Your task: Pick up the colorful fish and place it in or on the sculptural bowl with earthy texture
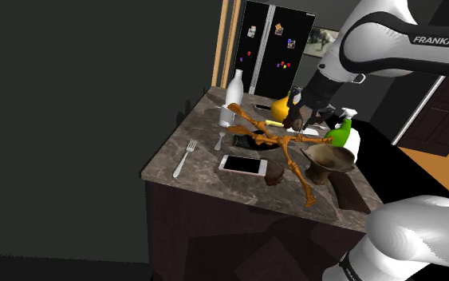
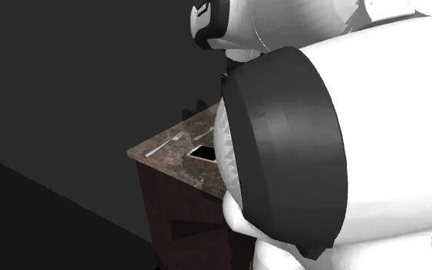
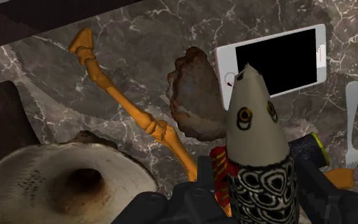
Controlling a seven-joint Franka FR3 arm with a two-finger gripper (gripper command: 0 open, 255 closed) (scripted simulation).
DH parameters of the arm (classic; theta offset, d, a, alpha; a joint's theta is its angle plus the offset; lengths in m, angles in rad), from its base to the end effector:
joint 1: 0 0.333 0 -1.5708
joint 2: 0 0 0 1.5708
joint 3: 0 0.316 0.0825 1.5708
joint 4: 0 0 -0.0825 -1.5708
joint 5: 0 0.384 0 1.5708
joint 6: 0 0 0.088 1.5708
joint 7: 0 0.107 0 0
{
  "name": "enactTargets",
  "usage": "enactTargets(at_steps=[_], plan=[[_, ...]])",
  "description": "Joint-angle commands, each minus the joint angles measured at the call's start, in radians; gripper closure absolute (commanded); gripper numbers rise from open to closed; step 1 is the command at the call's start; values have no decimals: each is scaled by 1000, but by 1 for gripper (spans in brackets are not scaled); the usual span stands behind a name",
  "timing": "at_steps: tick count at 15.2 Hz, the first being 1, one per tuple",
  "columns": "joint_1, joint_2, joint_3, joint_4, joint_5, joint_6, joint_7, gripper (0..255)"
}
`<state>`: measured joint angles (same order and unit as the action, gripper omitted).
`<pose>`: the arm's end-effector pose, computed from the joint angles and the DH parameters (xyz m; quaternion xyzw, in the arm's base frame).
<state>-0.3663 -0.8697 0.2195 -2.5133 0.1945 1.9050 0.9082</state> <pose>0.3203 -0.0180 0.5655 -0.8322 0.5401 -0.1137 0.0535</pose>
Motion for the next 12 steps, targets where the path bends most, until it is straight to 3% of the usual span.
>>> enactTargets(at_steps=[1, 12], plan=[[-9, -53, -52, -46, -21, -13, -50, 255], [-118, -197, -335, -117, -193, -107, -311, 255]])
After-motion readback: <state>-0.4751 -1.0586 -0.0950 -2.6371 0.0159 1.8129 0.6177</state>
